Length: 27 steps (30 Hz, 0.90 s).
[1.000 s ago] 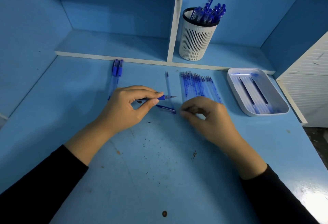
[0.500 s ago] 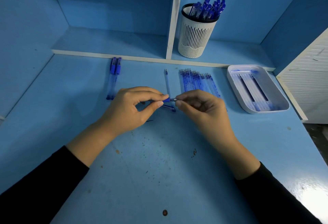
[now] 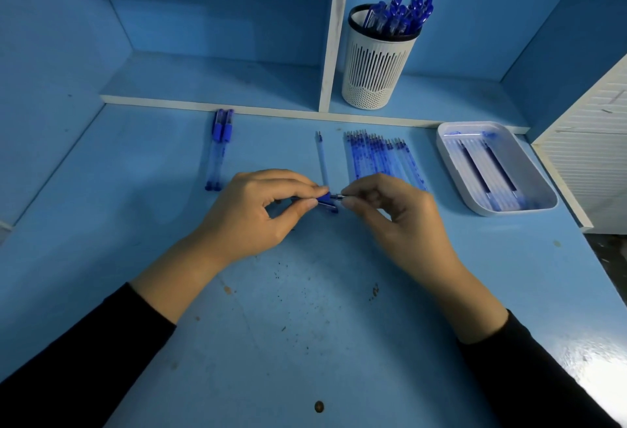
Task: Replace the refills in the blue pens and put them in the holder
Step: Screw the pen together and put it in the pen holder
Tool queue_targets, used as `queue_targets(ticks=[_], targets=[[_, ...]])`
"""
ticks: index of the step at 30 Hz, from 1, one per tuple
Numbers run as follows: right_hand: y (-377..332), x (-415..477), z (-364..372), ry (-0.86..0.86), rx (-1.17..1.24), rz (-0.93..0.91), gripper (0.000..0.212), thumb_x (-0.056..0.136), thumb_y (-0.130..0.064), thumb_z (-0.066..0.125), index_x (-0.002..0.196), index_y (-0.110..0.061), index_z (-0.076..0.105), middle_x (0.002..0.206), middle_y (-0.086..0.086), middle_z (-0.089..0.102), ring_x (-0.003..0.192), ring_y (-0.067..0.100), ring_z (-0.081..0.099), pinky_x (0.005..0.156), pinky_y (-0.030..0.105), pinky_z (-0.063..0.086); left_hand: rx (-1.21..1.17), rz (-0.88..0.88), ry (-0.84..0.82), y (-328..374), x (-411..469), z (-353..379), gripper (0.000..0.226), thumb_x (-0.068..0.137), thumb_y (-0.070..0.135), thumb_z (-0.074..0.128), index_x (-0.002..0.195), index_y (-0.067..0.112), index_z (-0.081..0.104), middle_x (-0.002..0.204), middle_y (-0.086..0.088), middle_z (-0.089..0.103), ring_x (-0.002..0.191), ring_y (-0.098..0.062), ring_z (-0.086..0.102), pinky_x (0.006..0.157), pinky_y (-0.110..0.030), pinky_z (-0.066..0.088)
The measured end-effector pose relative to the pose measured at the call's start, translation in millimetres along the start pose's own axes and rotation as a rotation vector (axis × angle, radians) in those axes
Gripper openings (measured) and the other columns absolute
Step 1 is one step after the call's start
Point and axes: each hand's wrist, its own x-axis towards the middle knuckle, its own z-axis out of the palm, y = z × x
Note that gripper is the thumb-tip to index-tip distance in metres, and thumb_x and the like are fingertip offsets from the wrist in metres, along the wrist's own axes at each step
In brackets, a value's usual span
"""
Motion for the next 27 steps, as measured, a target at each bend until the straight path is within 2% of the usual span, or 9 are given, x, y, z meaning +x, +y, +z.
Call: queue_targets(ticks=[3, 7, 10, 14, 16, 18, 21, 25, 27], targets=[[1.0, -0.9, -1.4, 0.014, 0.004, 0.027, 0.017, 0.089, -0.026, 0.067, 0.089, -0.010, 0.069, 0.077, 0.000, 0.069, 0.075, 0.014, 0.065, 0.072, 0.025, 0.051, -0.005, -0.003, -0.004, 0.9, 0.9, -0.2, 0.015, 0.086, 0.008, 0.073, 0.101, 0.008, 0.077, 0.098, 0.004, 0.074, 0.088, -0.005, 0.069, 0.078, -0.025, 0.057], [-2.0, -1.0, -0.9, -0.051, 0.066, -0.020, 0.014, 0.086, -0.006, 0.068, 0.100, -0.007, 0.065, 0.089, 0.002, 0.068, 0.086, 0.017, 0.066, 0.081, 0.021, 0.051, -0.006, -0.012, -0.011, 2.2, 0.6, -0.7, 0.015, 0.085, 0.008, 0.074, 0.099, 0.009, 0.077, 0.097, 0.009, 0.072, 0.087, -0.001, 0.068, 0.078, -0.024, 0.056], [-1.5, -2.3, -0.8, -0.038, 0.059, 0.013, 0.004, 0.091, -0.013, 0.065, 0.093, -0.011, 0.068, 0.076, -0.006, 0.069, 0.075, 0.011, 0.067, 0.075, 0.016, 0.049, -0.010, -0.015, -0.011, 2.2, 0.3, -2.9, 0.015, 0.084, 0.007, 0.075, 0.099, 0.009, 0.077, 0.096, 0.006, 0.073, 0.087, -0.003, 0.069, 0.079, -0.025, 0.057], [-4.0, -2.5, -1.9, -0.084, 0.193, 0.066, 0.023, 0.086, -0.012, 0.070, 0.108, -0.010, 0.065, 0.091, 0.004, 0.068, 0.087, 0.017, 0.067, 0.083, 0.023, 0.052, -0.011, -0.013, -0.016, 3.5, 1.6, -2.7, 0.015, 0.085, 0.009, 0.075, 0.100, 0.009, 0.077, 0.096, 0.005, 0.074, 0.087, -0.006, 0.070, 0.078, -0.027, 0.057], [-3.2, -2.1, 0.3, -0.087, 0.164, 0.058, 0.016, 0.087, -0.007, 0.069, 0.102, -0.009, 0.066, 0.089, 0.001, 0.069, 0.085, 0.012, 0.067, 0.080, 0.019, 0.049, -0.015, -0.014, -0.015, 4.3, 0.8, -3.4, 0.015, 0.085, 0.009, 0.075, 0.099, 0.010, 0.077, 0.096, 0.006, 0.073, 0.087, -0.004, 0.069, 0.079, -0.025, 0.057], [-2.9, -2.4, 1.8, -0.064, 0.121, 0.078, 0.005, 0.088, -0.017, 0.068, 0.092, -0.014, 0.069, 0.079, -0.006, 0.070, 0.077, 0.006, 0.067, 0.074, 0.014, 0.047, -0.014, -0.020, -0.015, 4.8, 0.5, -4.2, 0.015, 0.085, 0.009, 0.075, 0.100, 0.011, 0.077, 0.096, 0.006, 0.074, 0.087, -0.003, 0.069, 0.078, -0.025, 0.057], [-3.9, -2.4, 2.3, -0.041, 0.137, 0.107, 0.018, 0.083, -0.030, 0.070, 0.094, -0.016, 0.069, 0.082, -0.004, 0.071, 0.079, 0.009, 0.068, 0.075, 0.014, 0.049, -0.015, -0.020, -0.017, 3.6, 1.1, -4.4, 0.016, 0.085, 0.010, 0.074, 0.100, 0.010, 0.077, 0.095, 0.004, 0.074, 0.087, -0.004, 0.069, 0.077, -0.026, 0.057], [-3.8, -2.3, 6.0, -0.024, 0.141, 0.022, 0.016, 0.082, -0.009, 0.074, 0.096, -0.011, 0.067, 0.089, 0.001, 0.070, 0.087, 0.018, 0.067, 0.082, 0.023, 0.051, -0.013, -0.028, -0.014, 4.2, 0.3, -3.3, 0.014, 0.084, 0.010, 0.075, 0.098, 0.010, 0.077, 0.095, 0.005, 0.074, 0.087, -0.004, 0.069, 0.077, -0.028, 0.057], [-2.8, -3.0, 7.0, 0.001, 0.123, 0.040, 0.008, 0.083, -0.014, 0.073, 0.090, -0.013, 0.070, 0.083, -0.003, 0.071, 0.080, 0.012, 0.068, 0.077, 0.018, 0.049, -0.011, -0.024, -0.018, 5.2, 0.2, -3.4, 0.014, 0.084, 0.010, 0.075, 0.098, 0.009, 0.077, 0.095, 0.006, 0.074, 0.086, -0.003, 0.069, 0.078, -0.025, 0.056]])
